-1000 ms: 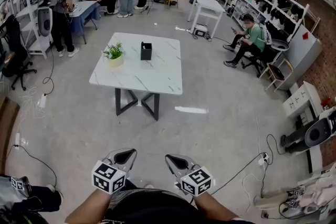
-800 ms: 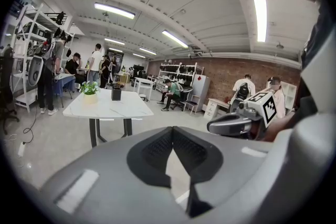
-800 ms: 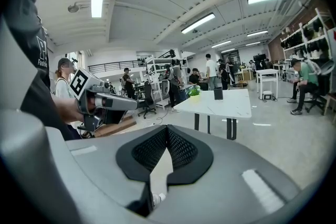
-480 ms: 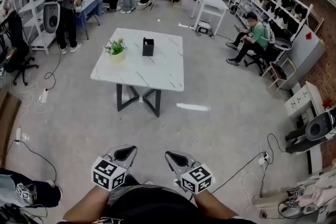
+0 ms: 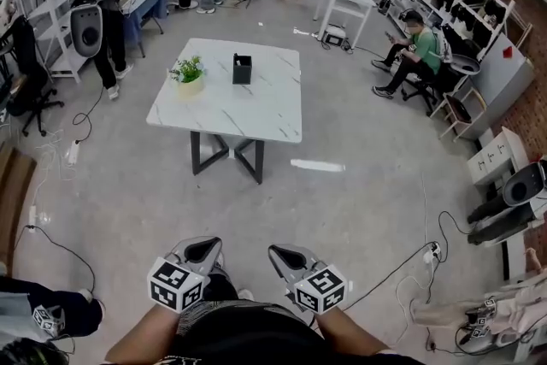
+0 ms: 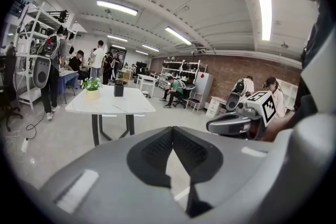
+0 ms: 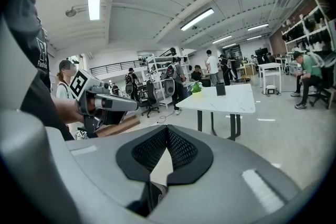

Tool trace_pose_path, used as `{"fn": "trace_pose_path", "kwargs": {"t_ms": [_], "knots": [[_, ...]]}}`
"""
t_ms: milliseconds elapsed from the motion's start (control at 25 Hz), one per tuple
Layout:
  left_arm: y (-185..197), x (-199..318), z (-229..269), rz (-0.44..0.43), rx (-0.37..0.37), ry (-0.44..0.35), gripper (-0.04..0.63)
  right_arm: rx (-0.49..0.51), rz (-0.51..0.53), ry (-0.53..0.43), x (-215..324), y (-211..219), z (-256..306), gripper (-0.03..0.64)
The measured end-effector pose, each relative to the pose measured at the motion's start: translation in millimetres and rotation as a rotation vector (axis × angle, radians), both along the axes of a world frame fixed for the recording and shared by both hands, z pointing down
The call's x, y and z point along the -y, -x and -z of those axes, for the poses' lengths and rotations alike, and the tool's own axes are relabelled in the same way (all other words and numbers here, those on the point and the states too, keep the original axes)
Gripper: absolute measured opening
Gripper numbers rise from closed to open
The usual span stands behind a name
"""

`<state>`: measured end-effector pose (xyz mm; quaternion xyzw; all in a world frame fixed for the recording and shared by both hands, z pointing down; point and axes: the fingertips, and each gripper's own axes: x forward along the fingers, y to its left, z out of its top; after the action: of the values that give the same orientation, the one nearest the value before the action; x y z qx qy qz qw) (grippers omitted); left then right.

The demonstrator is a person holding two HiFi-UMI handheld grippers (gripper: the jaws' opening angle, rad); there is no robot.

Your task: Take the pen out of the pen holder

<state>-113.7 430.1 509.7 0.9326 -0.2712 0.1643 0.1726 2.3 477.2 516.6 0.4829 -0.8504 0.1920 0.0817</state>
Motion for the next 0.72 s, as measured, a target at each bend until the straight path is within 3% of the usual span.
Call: {"fn": "trace_pose_path", "kwargs": {"t_ms": [720], "knots": [[-10.0,67.3,-13.4,-0.006,0.0,0.034,0.057,0.014,-0.005,0.034,68.0,-4.5,-11.2,0.0]]}}
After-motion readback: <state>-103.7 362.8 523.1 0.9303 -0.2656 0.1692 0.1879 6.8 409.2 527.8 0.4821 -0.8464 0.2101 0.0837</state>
